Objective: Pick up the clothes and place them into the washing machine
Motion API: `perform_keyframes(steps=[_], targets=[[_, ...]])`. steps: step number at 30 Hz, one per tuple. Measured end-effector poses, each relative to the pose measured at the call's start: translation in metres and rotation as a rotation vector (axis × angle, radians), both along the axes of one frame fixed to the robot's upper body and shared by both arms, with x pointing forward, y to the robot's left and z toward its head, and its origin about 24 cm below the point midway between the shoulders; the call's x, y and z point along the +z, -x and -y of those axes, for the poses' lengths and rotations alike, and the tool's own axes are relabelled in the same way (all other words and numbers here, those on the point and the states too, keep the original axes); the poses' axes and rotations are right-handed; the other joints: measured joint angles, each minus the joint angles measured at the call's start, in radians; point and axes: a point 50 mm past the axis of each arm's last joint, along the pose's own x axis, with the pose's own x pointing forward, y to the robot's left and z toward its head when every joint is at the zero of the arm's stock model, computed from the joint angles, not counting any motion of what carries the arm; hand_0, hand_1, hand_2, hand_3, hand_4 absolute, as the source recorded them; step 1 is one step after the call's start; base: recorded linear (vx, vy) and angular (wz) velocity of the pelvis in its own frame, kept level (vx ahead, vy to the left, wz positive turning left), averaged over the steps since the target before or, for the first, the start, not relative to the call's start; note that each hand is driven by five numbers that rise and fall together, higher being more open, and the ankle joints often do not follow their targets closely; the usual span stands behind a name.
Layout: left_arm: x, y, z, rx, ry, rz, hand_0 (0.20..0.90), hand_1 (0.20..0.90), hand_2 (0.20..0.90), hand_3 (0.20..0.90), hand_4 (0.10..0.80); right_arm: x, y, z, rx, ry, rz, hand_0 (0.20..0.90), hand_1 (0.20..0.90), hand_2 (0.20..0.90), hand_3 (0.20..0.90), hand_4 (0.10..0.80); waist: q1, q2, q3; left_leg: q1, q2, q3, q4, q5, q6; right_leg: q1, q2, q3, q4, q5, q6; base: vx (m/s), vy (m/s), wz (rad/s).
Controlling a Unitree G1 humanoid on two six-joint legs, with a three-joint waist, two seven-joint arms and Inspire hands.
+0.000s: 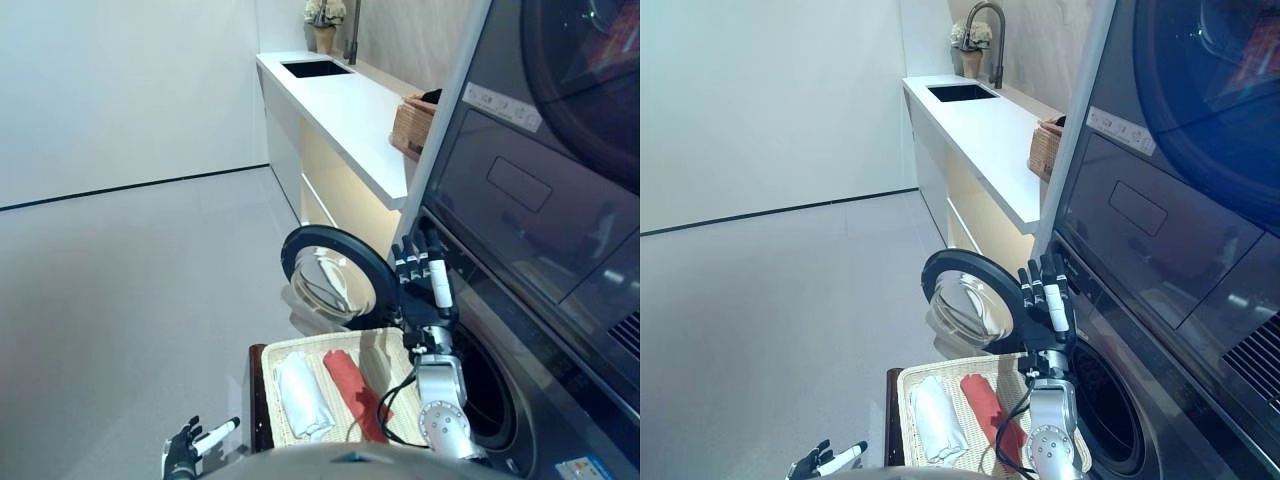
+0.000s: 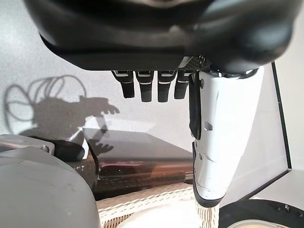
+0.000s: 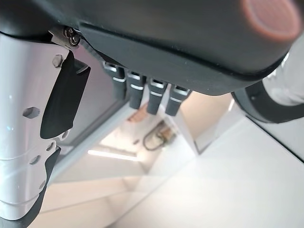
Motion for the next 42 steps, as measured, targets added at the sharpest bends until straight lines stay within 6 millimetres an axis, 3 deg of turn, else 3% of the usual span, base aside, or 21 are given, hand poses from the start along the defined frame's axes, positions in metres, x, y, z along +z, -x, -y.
perform_keyframes(steps=[3, 5, 6, 7, 11, 12, 14, 16, 17, 18, 21, 25, 26, 27, 34, 38, 42], targets=[[0.000, 0.000, 0.000, 0.000, 0.000, 0.000, 0.900, 0.900, 0.900, 0.900, 0.800, 0.001, 0.000, 0.001, 0.016, 0.071, -0.011, 0.900, 0.900, 0.900, 0.900, 0.800, 0.000, -0.001, -0.001, -0.001, 0.000, 0.000, 0.000, 0.000, 0.000, 0.000, 0.000, 0.000, 0.000, 0.000, 0.000, 0.000, 0.000, 0.00], [0.000, 0.000, -0.001, -0.002, -0.004, -0.001, 0.900, 0.900, 0.900, 0.900, 0.800, 0.006, -0.001, 0.010, 0.045, 0.295, -0.042, 0.900, 0.900, 0.900, 0.900, 0.800, 0.000, -0.005, -0.001, -0.002, -0.001, -0.001, 0.000, 0.000, 0.000, -0.001, -0.001, 0.000, 0.000, -0.002, 0.002, 0.000, 0.000, 0.00], [0.000, 0.000, -0.001, -0.008, -0.007, -0.002, 0.900, 0.900, 0.900, 0.900, 0.800, 0.008, -0.002, 0.015, 0.065, 0.437, -0.063, 0.200, 0.200, 0.200, 0.200, 0.300, 0.000, -0.006, -0.002, -0.002, -0.001, -0.002, 0.000, 0.000, 0.000, -0.001, -0.001, -0.001, 0.000, -0.002, 0.003, -0.007, 0.006, 0.03], [0.001, 0.000, -0.002, -0.026, -0.013, -0.004, 0.900, 0.900, 0.900, 0.900, 0.800, 0.013, -0.003, 0.023, 0.089, 0.613, -0.079, 0.200, 0.200, 0.200, 0.200, 0.300, 0.001, -0.009, -0.003, -0.005, -0.002, -0.003, 0.000, 0.000, 0.000, -0.001, -0.002, -0.001, 0.000, -0.003, 0.003, -0.005, 0.007, 0.05], [0.001, 0.000, -0.003, -0.060, -0.025, -0.011, 0.900, 0.900, 0.900, 0.900, 0.800, 0.041, -0.007, 0.031, 0.068, 0.986, -0.013, 0.200, 0.200, 0.200, 0.200, 0.300, -0.002, -0.010, -0.004, -0.009, -0.002, -0.008, 0.000, 0.000, 0.000, -0.001, 0.000, -0.008, -0.003, -0.003, 0.004, 0.003, 0.006, 0.03], [0.001, -0.001, -0.002, -0.082, -0.030, -0.008, 0.900, 0.900, 0.900, 0.900, 0.800, 0.056, -0.008, 0.035, 0.045, 1.261, 0.024, 0.200, 0.200, 0.200, 0.200, 0.300, -0.002, -0.009, -0.004, -0.012, -0.003, -0.010, 0.000, 0.000, 0.000, -0.001, -0.002, -0.010, -0.005, -0.003, 0.004, -0.005, 0.010, 0.05], [0.002, -0.003, -0.003, -0.113, -0.046, -0.010, 0.900, 0.900, 0.900, 0.900, 0.800, 0.073, -0.009, 0.039, -0.031, 1.550, 0.087, 0.200, 0.200, 0.200, 0.200, 0.300, -0.002, -0.012, -0.005, -0.012, -0.003, -0.012, 0.000, 0.000, 0.001, 0.000, -0.001, -0.012, -0.006, 0.000, 0.008, -0.006, 0.002, 0.07], [0.002, -0.003, -0.003, -0.126, -0.063, -0.006, 0.900, 0.900, 0.900, 0.900, 0.800, 0.083, -0.013, 0.038, -0.116, 1.731, 0.118, 0.200, 0.200, 0.200, 0.200, 0.300, -0.001, -0.015, -0.006, -0.014, -0.004, -0.016, 0.000, 0.000, 0.000, 0.000, 0.001, -0.013, -0.006, -0.001, 0.007, -0.007, 0.000, 0.02], [0.002, -0.004, -0.003, -0.130, -0.066, -0.002, 0.900, 0.900, 0.900, 0.900, 0.800, 0.084, -0.014, 0.038, -0.131, 1.776, 0.127, 0.378, 0.378, 0.378, 0.378, 0.427, -0.001, -0.015, -0.005, -0.014, -0.005, -0.019, 0.000, 0.000, 0.000, 0.000, 0.002, -0.014, -0.006, -0.001, 0.006, 0.000, 0.000, 0.00], [0.003, -0.004, -0.003, -0.134, -0.068, 0.001, 0.900, 0.900, 0.900, 0.900, 0.800, 0.084, -0.015, 0.037, -0.136, 1.797, 0.129, 0.900, 0.900, 0.900, 0.900, 0.800, -0.001, -0.015, -0.005, -0.015, -0.004, -0.020, 0.000, 0.000, 0.000, 0.000, 0.001, -0.015, -0.006, -0.001, 0.006, 0.001, 0.005, 0.03], [0.003, -0.006, -0.003, -0.142, -0.072, 0.003, 0.900, 0.900, 0.900, 0.900, 0.800, 0.078, -0.015, 0.039, -0.121, 1.864, 0.091, 0.900, 0.900, 0.900, 0.900, 0.800, 0.000, -0.018, -0.003, -0.015, -0.005, -0.021, 0.000, 0.000, 0.000, 0.000, 0.001, -0.016, -0.006, -0.003, 0.005, 0.000, 0.000, 0.00], [0.003, -0.006, -0.004, -0.153, -0.077, 0.002, 0.900, 0.900, 0.900, 0.900, 0.800, 0.054, -0.016, 0.049, -0.056, 1.898, -0.045, 0.900, 0.900, 0.900, 0.900, 0.800, 0.000, -0.022, 0.005, -0.015, -0.005, -0.022, 0.000, 0.000, 0.001, 0.000, 0.000, -0.016, -0.006, -0.003, 0.004, 0.000, 0.000, 0.00], [0.003, -0.006, -0.004, -0.161, -0.078, 0.000, 0.900, 0.900, 0.900, 0.900, 0.800, 0.043, -0.015, 0.053, -0.027, 1.902, -0.105, 0.845, 0.845, 0.845, 0.845, 0.761, 0.000, -0.024, 0.006, -0.015, -0.005, -0.022, 0.001, 0.000, 0.001, 0.000, 0.001, -0.016, -0.006, -0.003, 0.004, 0.000, 0.000, 0.00], [0.003, -0.006, -0.005, -0.165, -0.079, 0.001, 0.900, 0.900, 0.900, 0.900, 0.800, 0.032, -0.014, 0.057, 0.005, 1.903, -0.171, 0.200, 0.200, 0.200, 0.200, 0.300, 0.000, -0.025, 0.007, -0.014, -0.004, -0.022, 0.001, 0.000, 0.001, 0.000, 0.000, -0.016, -0.006, -0.003, 0.004, 0.000, 0.000, 0.00], [0.003, -0.008, -0.004, -0.205, -0.077, -0.010, 0.900, 0.900, 0.900, 0.900, 0.800, -0.056, 0.016, 0.067, 0.252, 1.678, -0.606, 0.200, 0.200, 0.200, 0.200, 0.300, 0.002, -0.025, 0.016, -0.012, -0.003, -0.023, 0.005, 0.000, 0.001, 0.001, 0.003, -0.016, -0.006, -0.003, 0.004, 0.000, 0.000, 0.00], [0.002, -0.011, -0.003, -0.237, -0.071, -0.022, 0.900, 0.900, 0.900, 0.900, 0.800, -0.110, 0.053, 0.058, 0.462, 1.477, -0.866, 0.200, 0.200, 0.200, 0.200, 0.300, 0.013, -0.024, 0.018, -0.012, 0.000, -0.023, 0.005, 0.000, 0.001, 0.001, 0.003, -0.020, -0.006, -0.003, 0.004, 0.000, 0.000, 0.00], [0.002, -0.012, -0.004, -0.244, -0.060, -0.029, 0.900, 0.900, 0.900, 0.900, 0.800, -0.130, 0.075, 0.046, 0.514, 1.299, -0.972, 0.200, 0.200, 0.200, 0.200, 0.300, 0.014, -0.024, 0.025, 0.000, 0.002, -0.025, 0.004, -0.001, 0.002, 0.018, 0.003, -0.024, -0.007, -0.005, 0.002, 0.001, 0.001, 0.03]])
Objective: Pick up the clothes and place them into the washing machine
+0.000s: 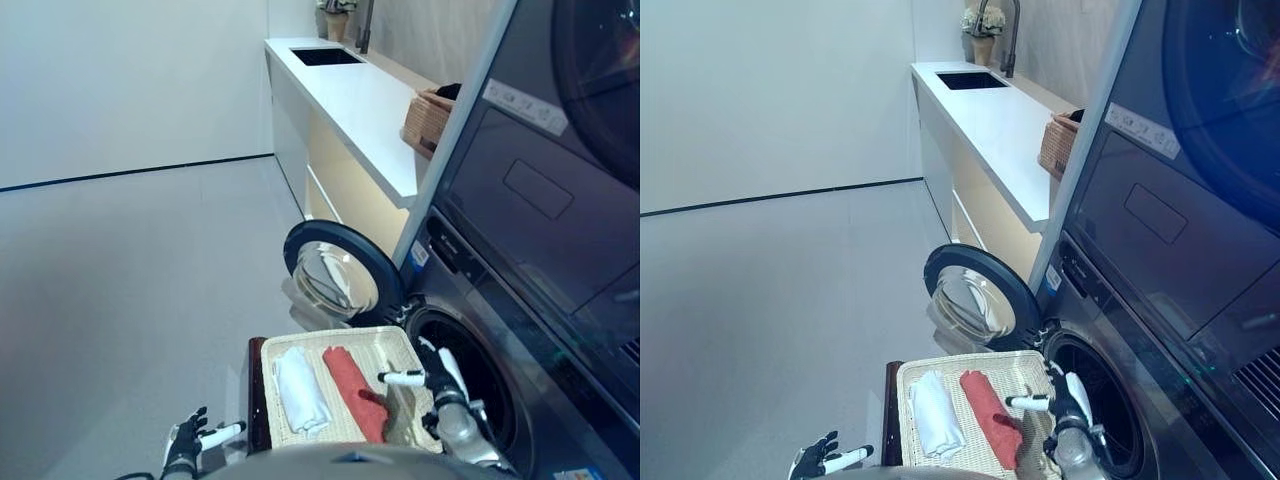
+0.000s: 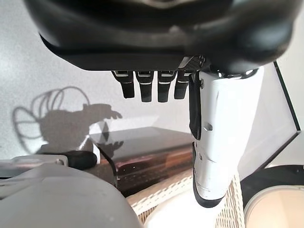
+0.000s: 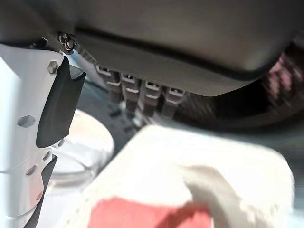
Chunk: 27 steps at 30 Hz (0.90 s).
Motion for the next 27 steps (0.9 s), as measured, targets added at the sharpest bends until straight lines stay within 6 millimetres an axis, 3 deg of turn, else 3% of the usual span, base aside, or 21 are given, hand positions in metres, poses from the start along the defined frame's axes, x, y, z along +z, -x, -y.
perform_keyframes(steps=[1, 2, 3, 7, 8, 9, 19, 20, 21, 27], targets=[[0.000, -0.001, 0.000, -0.002, -0.001, -0.002, 0.900, 0.900, 0.900, 0.900, 0.800, -0.004, 0.006, -0.002, -0.023, -0.020, -0.028, 0.200, 0.200, 0.200, 0.200, 0.300, 0.004, -0.001, 0.000, 0.004, 0.001, 0.000, 0.000, -0.001, 0.001, 0.008, 0.000, -0.002, 0.000, -0.005, -0.006, -0.002, 0.004, 0.07], [0.000, -0.001, 0.000, -0.011, -0.001, -0.002, 0.900, 0.900, 0.900, 0.900, 0.800, -0.009, 0.011, -0.003, -0.061, -0.045, -0.051, 0.313, 0.313, 0.313, 0.313, 0.380, 0.006, -0.001, 0.000, 0.005, 0.001, 0.000, -0.001, -0.002, 0.001, 0.011, 0.000, -0.004, 0.000, -0.009, -0.002, -0.004, 0.007, 0.04], [0.000, -0.002, 0.000, -0.016, -0.001, -0.001, 0.900, 0.900, 0.900, 0.900, 0.800, -0.012, 0.016, -0.003, -0.093, -0.065, -0.072, 0.900, 0.900, 0.900, 0.900, 0.800, 0.008, -0.002, -0.001, 0.006, 0.001, 0.000, -0.002, -0.003, 0.004, 0.012, 0.000, -0.005, 0.000, -0.009, -0.003, 0.000, 0.008, 0.03], [-0.001, -0.002, 0.000, -0.024, 0.011, -0.013, 0.900, 0.900, 0.900, 0.900, 0.800, -0.023, 0.033, 0.000, -0.179, -0.122, -0.167, 0.900, 0.900, 0.900, 0.900, 0.800, 0.011, -0.002, -0.005, 0.005, 0.002, -0.006, 0.000, -0.004, 0.005, 0.012, 0.001, -0.004, 0.000, -0.010, -0.003, 0.000, 0.002, 0.02], [-0.001, -0.001, 0.000, -0.029, 0.010, -0.019, 0.900, 0.900, 0.900, 0.900, 0.800, -0.026, 0.038, 0.001, -0.194, -0.118, -0.194, 0.461, 0.461, 0.461, 0.461, 0.486, 0.011, -0.001, -0.009, 0.005, 0.003, -0.006, 0.000, -0.003, 0.003, 0.013, 0.001, -0.004, 0.000, -0.010, -0.004, 0.000, 0.000, 0.00], [-0.001, -0.001, 0.000, -0.033, 0.009, -0.022, 0.900, 0.900, 0.900, 0.900, 0.800, -0.027, 0.041, 0.003, -0.211, -0.117, -0.213, 0.200, 0.200, 0.200, 0.200, 0.300, 0.012, -0.001, -0.011, 0.005, 0.003, -0.006, 0.000, -0.002, 0.001, 0.013, 0.001, -0.004, 0.000, -0.010, -0.004, 0.000, 0.000, 0.00], [-0.002, 0.002, 0.002, -0.056, 0.023, -0.039, 0.900, 0.900, 0.900, 0.900, 0.800, -0.027, 0.043, 0.006, -0.237, -0.117, -0.215, 0.200, 0.200, 0.200, 0.200, 0.300, 0.010, 0.005, -0.023, 0.006, 0.007, -0.005, 0.000, -0.001, 0.001, 0.014, 0.006, -0.004, 0.000, -0.011, -0.007, 0.000, 0.000, 0.00], [-0.002, 0.002, 0.002, -0.058, 0.022, -0.041, 0.900, 0.900, 0.900, 0.900, 0.800, -0.027, 0.043, 0.006, -0.238, -0.116, -0.215, 0.615, 0.615, 0.615, 0.615, 0.596, 0.010, 0.005, -0.024, 0.006, 0.007, -0.005, 0.000, -0.001, 0.000, 0.014, 0.006, -0.004, 0.000, -0.011, -0.007, 0.000, 0.000, 0.00], [-0.003, 0.004, 0.002, -0.058, 0.022, -0.048, 0.900, 0.900, 0.900, 0.900, 0.800, -0.028, 0.044, 0.006, -0.239, -0.111, -0.226, 0.900, 0.900, 0.900, 0.900, 0.800, 0.010, 0.005, -0.027, 0.006, 0.007, -0.005, 0.000, -0.001, 0.000, 0.014, 0.007, -0.004, 0.000, -0.011, -0.007, 0.000, 0.000, 0.00], [-0.003, 0.005, 0.002, -0.062, 0.023, -0.058, 0.900, 0.900, 0.900, 0.900, 0.800, -0.029, 0.049, 0.008, -0.253, -0.105, -0.253, 0.900, 0.900, 0.900, 0.900, 0.800, 0.012, 0.008, -0.034, 0.005, 0.007, -0.005, 0.000, -0.001, 0.000, 0.014, 0.007, -0.004, 0.000, -0.011, -0.007, 0.000, 0.000, 0.00]])
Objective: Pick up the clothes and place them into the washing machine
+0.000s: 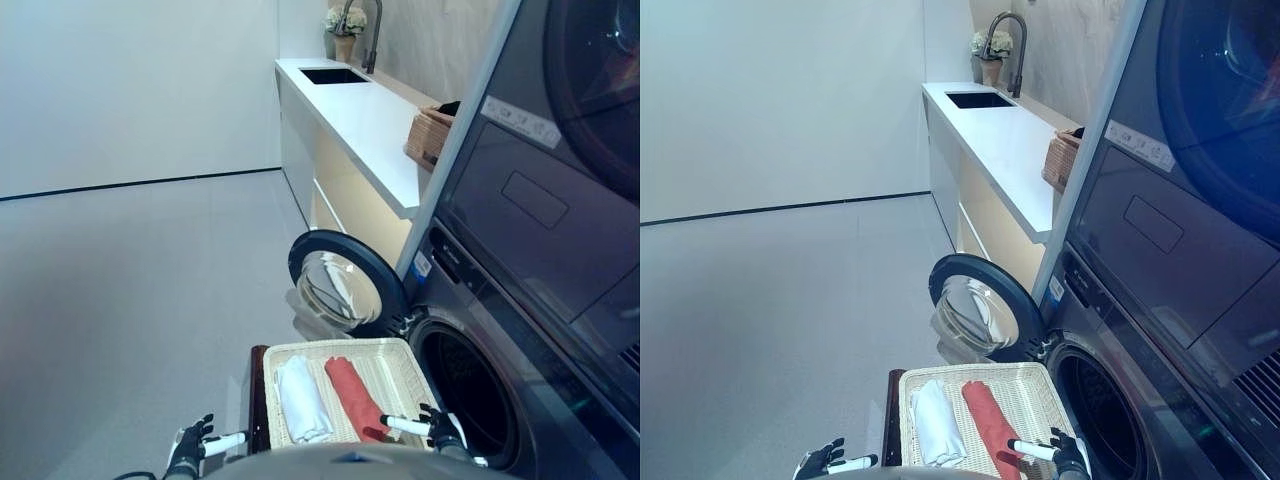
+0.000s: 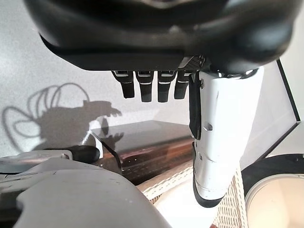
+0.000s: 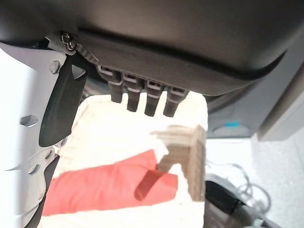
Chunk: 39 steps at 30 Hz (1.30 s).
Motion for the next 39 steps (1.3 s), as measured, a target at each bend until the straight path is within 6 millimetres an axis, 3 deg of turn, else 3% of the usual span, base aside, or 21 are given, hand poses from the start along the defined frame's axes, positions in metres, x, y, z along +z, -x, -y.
perform_keyframes(steps=[3, 8, 14, 30, 39], targets=[[0.000, 0.001, 0.000, 0.002, 0.001, -0.003, 0.900, 0.900, 0.900, 0.900, 0.800, 0.005, -0.014, -0.003, -0.053, -0.030, 0.085, 0.900, 0.900, 0.900, 0.900, 0.800, -0.007, 0.004, 0.003, -0.001, 0.001, 0.000, 0.000, 0.000, 0.000, -0.002, 0.002, 0.004, 0.000, 0.000, 0.000, -0.018, -0.001, -0.02], [0.000, -0.001, 0.001, 0.034, -0.002, 0.007, 0.900, 0.900, 0.900, 0.900, 0.800, 0.037, -0.078, -0.027, -0.167, -0.191, 0.429, 0.900, 0.900, 0.900, 0.900, 0.800, -0.027, 0.008, 0.005, 0.001, 0.003, 0.012, 0.000, 0.001, -0.001, -0.006, 0.005, 0.018, 0.000, 0.001, -0.001, -0.031, 0.008, -0.04], [0.000, -0.001, -0.002, 0.056, -0.008, 0.002, 0.900, 0.900, 0.900, 0.900, 0.800, 0.054, -0.119, -0.046, -0.059, -0.250, 0.522, 0.900, 0.900, 0.900, 0.900, 0.800, -0.025, -0.004, 0.010, 0.021, 0.003, 0.029, 0.000, -0.004, -0.003, -0.002, 0.005, 0.032, 0.008, 0.002, 0.000, 0.017, -0.005, -0.07], [0.000, -0.002, -0.003, 0.057, -0.012, -0.014, 0.900, 0.900, 0.900, 0.900, 0.800, 0.050, -0.127, -0.046, 0.030, -0.172, 0.436, 0.900, 0.900, 0.900, 0.900, 0.800, -0.026, -0.005, 0.024, 0.033, 0.003, 0.036, 0.000, -0.007, 0.000, 0.000, 0.006, 0.043, 0.008, 0.003, 0.002, 0.003, -0.003, -0.03], [0.000, -0.003, -0.003, 0.062, -0.024, -0.011, 0.900, 0.900, 0.900, 0.900, 0.800, 0.057, -0.134, -0.048, 0.047, -0.121, 0.472, 0.900, 0.900, 0.900, 0.900, 0.800, -0.026, -0.004, 0.032, 0.033, 0.003, 0.037, 0.000, -0.006, 0.000, 0.000, 0.007, 0.043, 0.007, 0.007, -0.002, 0.000, 0.000, 0.00]])
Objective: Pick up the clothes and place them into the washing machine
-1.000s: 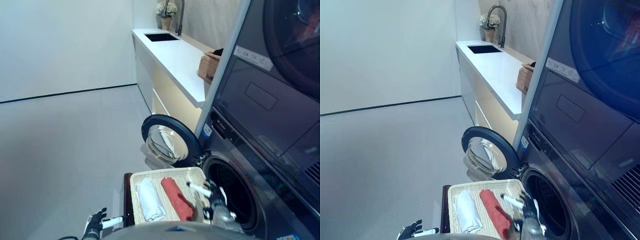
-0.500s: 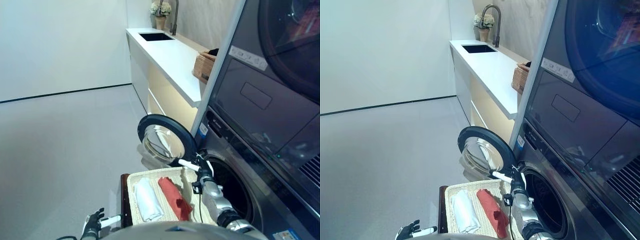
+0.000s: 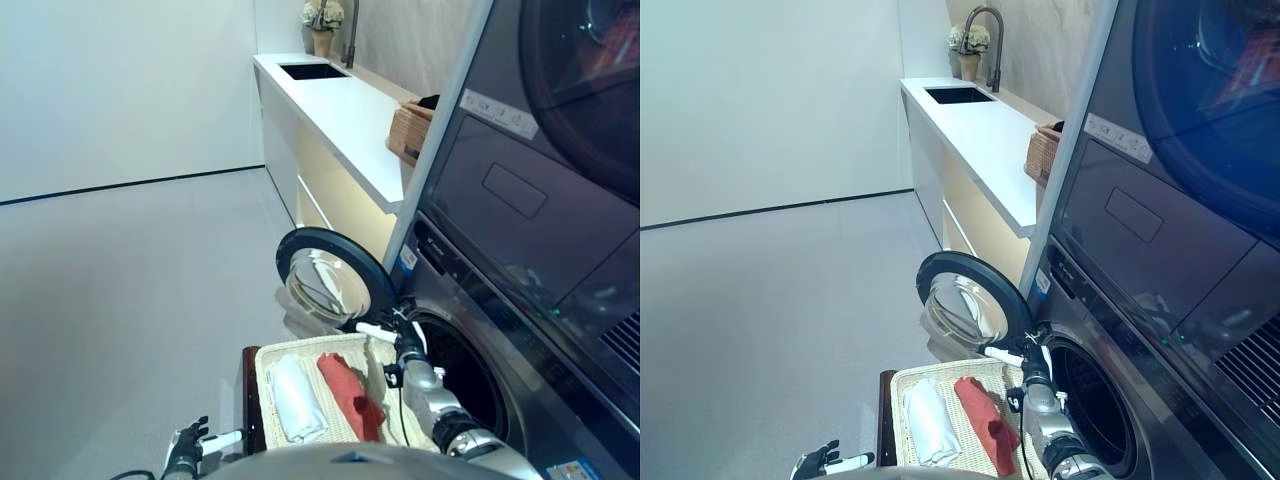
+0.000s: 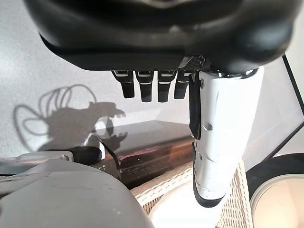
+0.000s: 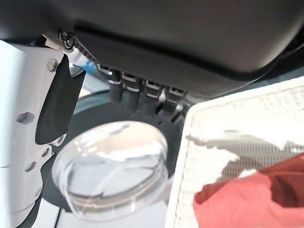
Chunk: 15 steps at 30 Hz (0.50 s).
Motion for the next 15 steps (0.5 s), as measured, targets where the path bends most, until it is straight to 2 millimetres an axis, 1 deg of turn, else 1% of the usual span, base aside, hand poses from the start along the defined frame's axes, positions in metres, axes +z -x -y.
perform_keyframes(steps=[3, 5, 15], targets=[[0.0002, -0.0006, -0.0002, 0.002, -0.005, 0.002, 0.900, 0.900, 0.900, 0.900, 0.800, 0.0099, -0.0089, -0.0045, 0.041, 0.019, 0.060, 0.900, 0.900, 0.900, 0.900, 0.800, -0.002, 0.001, 0.010, 0.001, 0.000, 0.000, 0.000, 0.000, 0.000, 0.000, 0.000, 0.000, 0.000, 0.000, 0.000, 0.000, 0.000, 0.00], [0.0002, -0.0008, -0.0003, 0.002, -0.005, 0.003, 0.900, 0.900, 0.900, 0.900, 0.800, 0.0126, -0.0113, -0.0056, 0.044, 0.015, 0.076, 0.900, 0.900, 0.900, 0.900, 0.800, -0.001, 0.000, 0.010, 0.001, 0.000, 0.000, 0.000, 0.000, 0.000, 0.000, 0.000, 0.000, 0.000, 0.000, 0.000, 0.000, 0.000, 0.00], [0.0004, -0.0021, -0.0002, 0.001, -0.003, 0.007, 0.900, 0.900, 0.900, 0.900, 0.800, 0.0131, -0.0118, -0.0067, 0.062, 0.003, 0.080, 0.900, 0.900, 0.900, 0.900, 0.800, 0.000, 0.001, 0.015, -0.001, 0.000, -0.003, 0.000, 0.000, 0.000, 0.001, 0.000, -0.001, -0.001, 0.000, 0.000, 0.000, 0.000, 0.00]])
